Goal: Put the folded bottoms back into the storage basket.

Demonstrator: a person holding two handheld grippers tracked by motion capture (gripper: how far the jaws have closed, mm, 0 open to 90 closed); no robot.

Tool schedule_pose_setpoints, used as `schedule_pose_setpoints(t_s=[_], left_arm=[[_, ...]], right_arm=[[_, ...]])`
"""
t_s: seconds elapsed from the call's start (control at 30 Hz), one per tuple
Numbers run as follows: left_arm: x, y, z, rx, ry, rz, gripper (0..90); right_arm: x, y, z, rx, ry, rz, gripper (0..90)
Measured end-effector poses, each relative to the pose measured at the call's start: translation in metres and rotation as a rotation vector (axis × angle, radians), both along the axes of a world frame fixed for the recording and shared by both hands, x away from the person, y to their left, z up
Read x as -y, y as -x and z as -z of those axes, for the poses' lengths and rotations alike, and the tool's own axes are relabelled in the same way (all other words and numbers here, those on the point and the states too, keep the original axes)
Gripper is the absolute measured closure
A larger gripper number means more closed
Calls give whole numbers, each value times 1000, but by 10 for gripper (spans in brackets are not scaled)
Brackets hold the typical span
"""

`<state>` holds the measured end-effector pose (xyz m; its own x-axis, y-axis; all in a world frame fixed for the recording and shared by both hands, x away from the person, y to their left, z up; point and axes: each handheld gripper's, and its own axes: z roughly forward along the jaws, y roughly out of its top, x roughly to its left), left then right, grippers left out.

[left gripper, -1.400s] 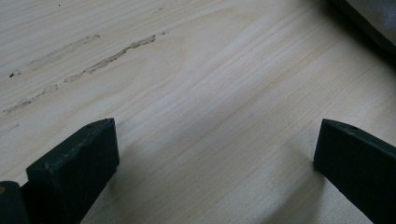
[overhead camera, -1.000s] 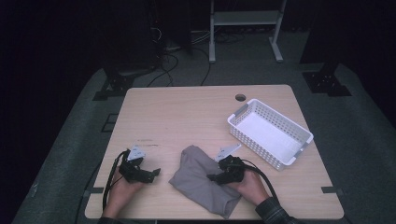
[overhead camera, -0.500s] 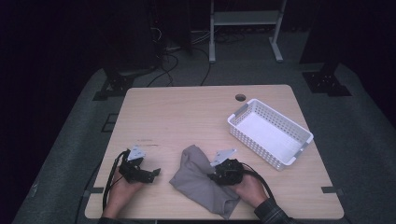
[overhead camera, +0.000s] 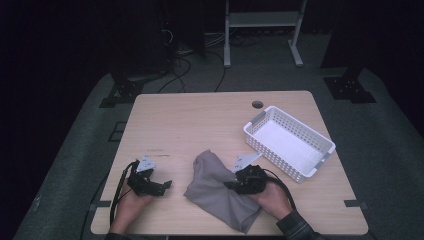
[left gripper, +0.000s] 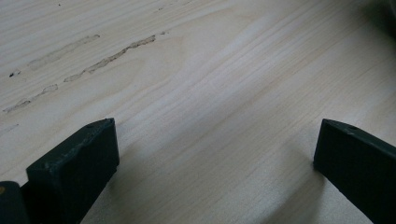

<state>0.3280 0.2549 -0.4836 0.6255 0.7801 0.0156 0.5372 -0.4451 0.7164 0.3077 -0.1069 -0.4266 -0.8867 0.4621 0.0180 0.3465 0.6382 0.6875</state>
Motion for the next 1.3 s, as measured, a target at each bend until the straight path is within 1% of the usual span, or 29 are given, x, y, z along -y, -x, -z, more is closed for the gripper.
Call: schedule_pose_setpoints(t_s=[0.23, 0.67, 0.83, 1.3], left_arm=[[0, 0, 0, 0, 0, 0, 0], [0, 0, 0, -1, -3, 2, 0], [0, 0, 0, -1, -3, 2, 0], [0, 0, 0, -3, -3, 3, 0]], right_arm=[[8, -2, -15, 17, -21, 8, 688], [24, -4, -38, 51, -58, 17, 688], [29, -5, -48, 60, -76, 30, 688], [49, -18, -69, 84, -111, 56, 687]])
